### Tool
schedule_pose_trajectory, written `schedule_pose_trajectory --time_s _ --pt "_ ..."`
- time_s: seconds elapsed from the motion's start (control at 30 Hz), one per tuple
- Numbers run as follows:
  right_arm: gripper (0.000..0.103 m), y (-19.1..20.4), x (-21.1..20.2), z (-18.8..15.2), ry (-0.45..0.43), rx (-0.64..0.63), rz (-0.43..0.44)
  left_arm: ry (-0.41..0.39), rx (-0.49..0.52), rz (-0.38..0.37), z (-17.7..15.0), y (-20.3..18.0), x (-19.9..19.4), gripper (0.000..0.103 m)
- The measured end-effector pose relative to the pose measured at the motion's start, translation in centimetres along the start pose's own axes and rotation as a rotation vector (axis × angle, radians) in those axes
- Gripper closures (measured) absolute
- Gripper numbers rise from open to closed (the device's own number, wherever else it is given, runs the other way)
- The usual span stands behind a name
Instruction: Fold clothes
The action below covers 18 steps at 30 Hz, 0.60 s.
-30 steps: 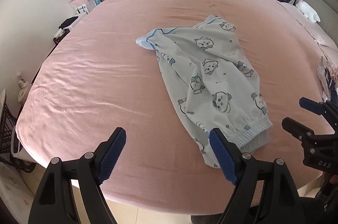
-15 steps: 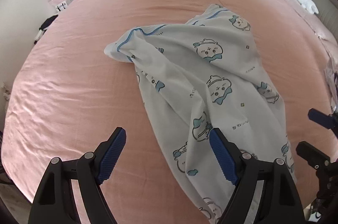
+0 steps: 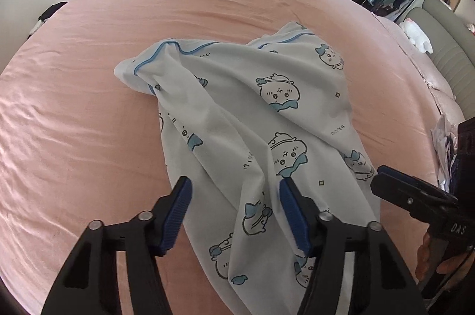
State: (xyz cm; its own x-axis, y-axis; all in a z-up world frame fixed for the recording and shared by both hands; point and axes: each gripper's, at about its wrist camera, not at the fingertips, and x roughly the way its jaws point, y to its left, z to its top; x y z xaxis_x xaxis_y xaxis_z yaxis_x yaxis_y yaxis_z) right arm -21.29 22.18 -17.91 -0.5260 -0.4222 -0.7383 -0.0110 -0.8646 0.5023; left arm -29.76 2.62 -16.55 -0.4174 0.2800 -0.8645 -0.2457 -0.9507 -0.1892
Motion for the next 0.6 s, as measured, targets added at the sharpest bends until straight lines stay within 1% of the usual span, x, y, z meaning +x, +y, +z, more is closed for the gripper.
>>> schedule_pose_trajectory --time_s 0.03,0.13,0.23,0.3,0.33,0.37,0.4,0.47,0.53,0.6 --pt "0.024 -0.4 0.2 0.2 -0.003 0.039 0.019 0.0 0.003 0.004 -0.1 0.0 0.1 0.061" --pt "0.024 -1.2 0.9 0.4 0.008 0.092 0.051 -0.001 0.019 0.012 -0.5 -0.2 0.3 0.061" --pt "0.025 -1.1 1.3 0.4 0.005 0.08 0.049 -0.011 0.027 0.015 -0.7 -0.2 0.2 0.061" --pt "0.026 -0.8 1.5 0.4 0.01 0.065 0.051 -0.018 0.034 0.02 -0.8 -0.3 0.1 0.066" --pt "0.033 -0.6 1.6 0.4 0.012 0.057 0.052 -0.023 0.037 0.014 -0.7 -0.5 0.1 0.072" --pt "0.043 -0.5 1.6 0.4 0.014 0.049 0.053 -0.029 0.037 0.007 -0.6 -0.7 0.1 0.073" --pt "0.047 -0.3 1.7 0.4 0.016 0.042 0.053 -0.036 0.038 0.004 -0.6 -0.8 -0.1 0.073" --pt "0.052 0.0 1.9 0.3 0.02 0.026 0.055 -0.036 0.044 -0.022 -0.5 -1.1 -0.2 0.073" --pt "0.054 0.2 2.1 0.3 0.024 0.01 0.057 -0.017 0.046 -0.042 -0.5 -1.2 0.1 0.073" --pt "0.059 0.5 2.2 0.3 0.029 -0.005 0.059 0.001 0.056 -0.023 -0.7 -1.2 0.6 0.073"
